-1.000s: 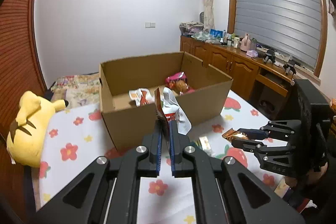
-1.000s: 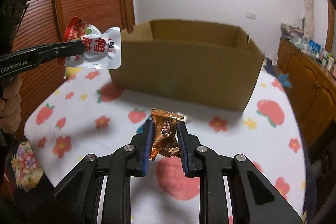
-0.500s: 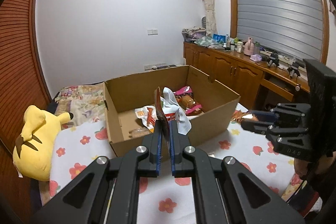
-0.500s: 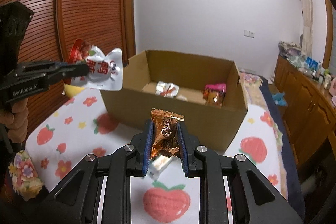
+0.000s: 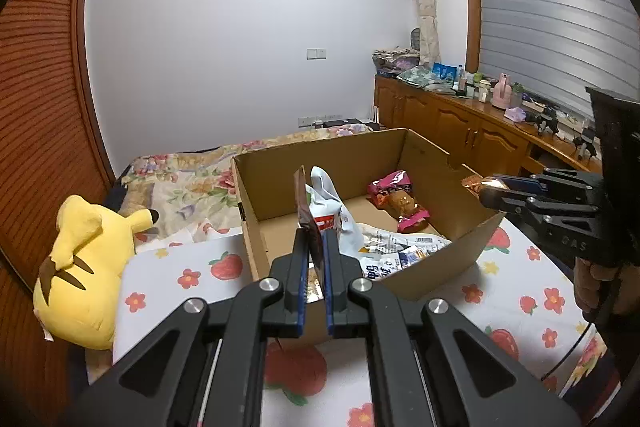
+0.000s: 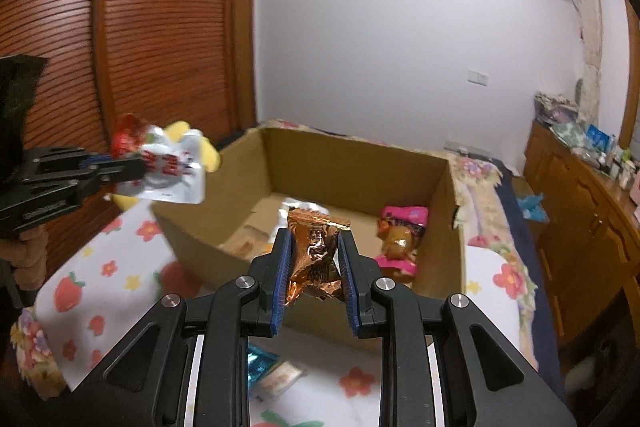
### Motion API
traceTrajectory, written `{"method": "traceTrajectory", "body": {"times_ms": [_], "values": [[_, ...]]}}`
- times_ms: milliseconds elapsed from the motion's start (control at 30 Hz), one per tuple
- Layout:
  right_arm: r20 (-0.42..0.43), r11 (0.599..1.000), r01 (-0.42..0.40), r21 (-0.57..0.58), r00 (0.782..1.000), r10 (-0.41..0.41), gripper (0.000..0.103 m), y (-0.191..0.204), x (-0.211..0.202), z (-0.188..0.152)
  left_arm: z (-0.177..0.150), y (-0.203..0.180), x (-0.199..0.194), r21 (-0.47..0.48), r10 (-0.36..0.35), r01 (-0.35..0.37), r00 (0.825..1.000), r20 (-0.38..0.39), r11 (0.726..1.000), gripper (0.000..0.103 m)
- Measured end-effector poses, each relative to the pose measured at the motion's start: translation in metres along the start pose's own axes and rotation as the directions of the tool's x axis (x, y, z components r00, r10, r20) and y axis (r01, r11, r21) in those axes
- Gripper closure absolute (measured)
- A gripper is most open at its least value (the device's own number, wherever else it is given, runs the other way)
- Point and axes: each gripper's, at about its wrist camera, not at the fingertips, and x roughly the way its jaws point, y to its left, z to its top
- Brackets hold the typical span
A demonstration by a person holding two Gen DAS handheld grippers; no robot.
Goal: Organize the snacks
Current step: 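Carry both packs into the box and open both grippers to release them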
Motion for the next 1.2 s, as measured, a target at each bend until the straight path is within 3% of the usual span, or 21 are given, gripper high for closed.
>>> {"method": "traceTrajectory", "body": {"times_ms": [600, 1200], "values": [[-0.081, 1.000, 0.013, 0.024, 0.997, -0.011, 0.077, -0.027, 0.053, 0.000, 0.005, 0.003, 0.051, 0.003, -0.032, 0.032, 0.998, -0.046, 0.999, 0.100], [-0.068, 1.000, -0.012, 0.027, 0.998, 0.014, 0.070, -0.029, 0.032, -0.015, 0.000, -0.020, 0.083, 0.018, -0.034, 0.036, 0.995, -0.090, 0.999, 0.099]]}}
